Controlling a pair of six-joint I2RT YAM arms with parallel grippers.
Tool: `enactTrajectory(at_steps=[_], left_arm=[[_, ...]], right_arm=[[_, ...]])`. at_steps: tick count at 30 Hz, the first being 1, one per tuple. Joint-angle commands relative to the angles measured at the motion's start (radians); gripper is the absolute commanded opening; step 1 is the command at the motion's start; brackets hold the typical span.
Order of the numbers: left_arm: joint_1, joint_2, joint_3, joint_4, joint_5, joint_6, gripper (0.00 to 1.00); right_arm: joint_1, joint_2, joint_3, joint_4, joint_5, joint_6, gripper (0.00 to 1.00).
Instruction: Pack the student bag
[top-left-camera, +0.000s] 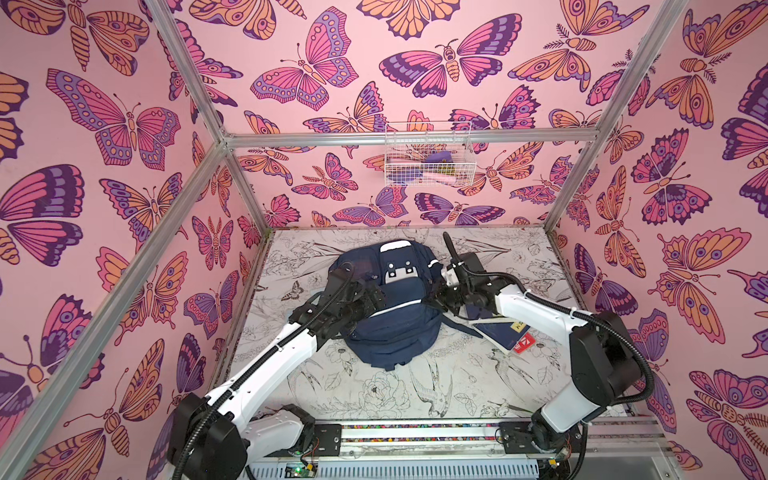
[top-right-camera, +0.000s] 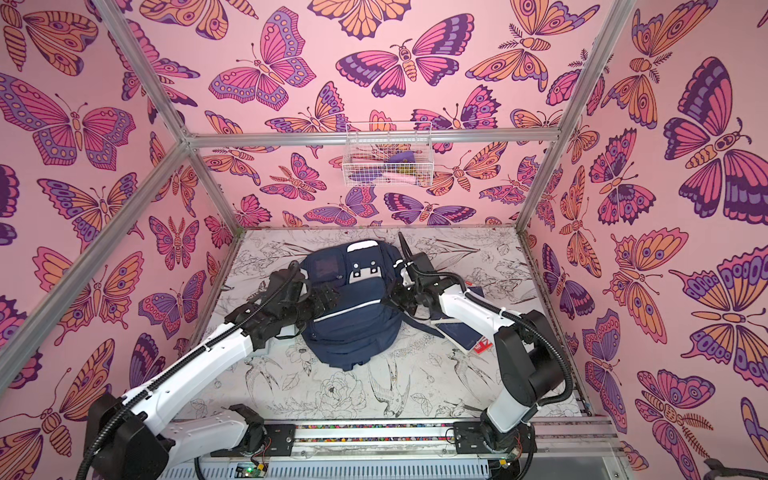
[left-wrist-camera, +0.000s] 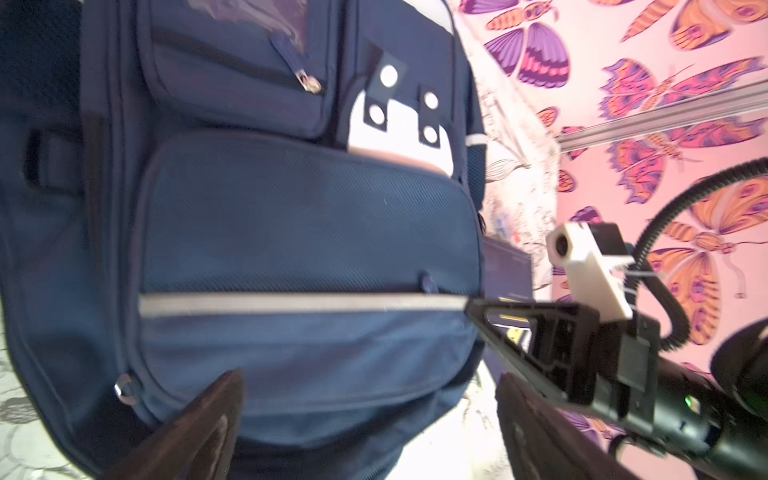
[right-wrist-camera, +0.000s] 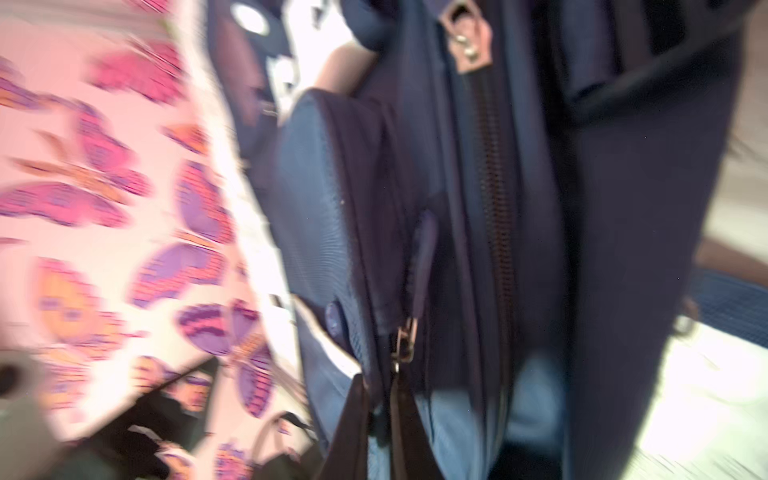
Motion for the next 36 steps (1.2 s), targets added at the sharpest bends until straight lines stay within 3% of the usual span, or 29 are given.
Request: enactTrajectory(at_steps=[1, 7, 11, 15, 19, 28, 36], left_arm=[[-0.027, -0.005, 0.024, -0.027, 0.034, -0.095, 0.97], [-0.138, 0.066, 0.081, -0.014, 0.044, -0.15, 0.95], [-0.167, 0.112, 0.092, -0.032, -0.001, -0.048, 0.89], [-0.161, 0.127, 0.161, -0.158, -0.144, 0.076, 0.9], [-0.146, 0.177, 0.221, -0.198, -0.186, 0.12, 0.93], [-0.099, 0.31, 0.246, -0.114, -0.1, -0.062, 0.93], [0.004, 0.34, 0.204, 0.051, 0.041, -0.19, 0.88]], right_arm=[[-0.014, -0.007, 0.085, 0.241, -0.036, 0.14, 0.0], [-0.014, 0.021, 0.033, 0.463, -0.03, 0.298, 0.0], [-0.012, 0.042, 0.027, 0.48, -0.041, 0.323, 0.0], [-0.012, 0.027, 0.022, 0.43, -0.051, 0.283, 0.0], [-0.009, 0.016, 0.015, 0.426, -0.072, 0.273, 0.0], [0.008, 0.01, -0.005, 0.439, -0.082, 0.269, 0.0], [0.018, 0.018, -0.005, 0.436, -0.097, 0.26, 0.0]])
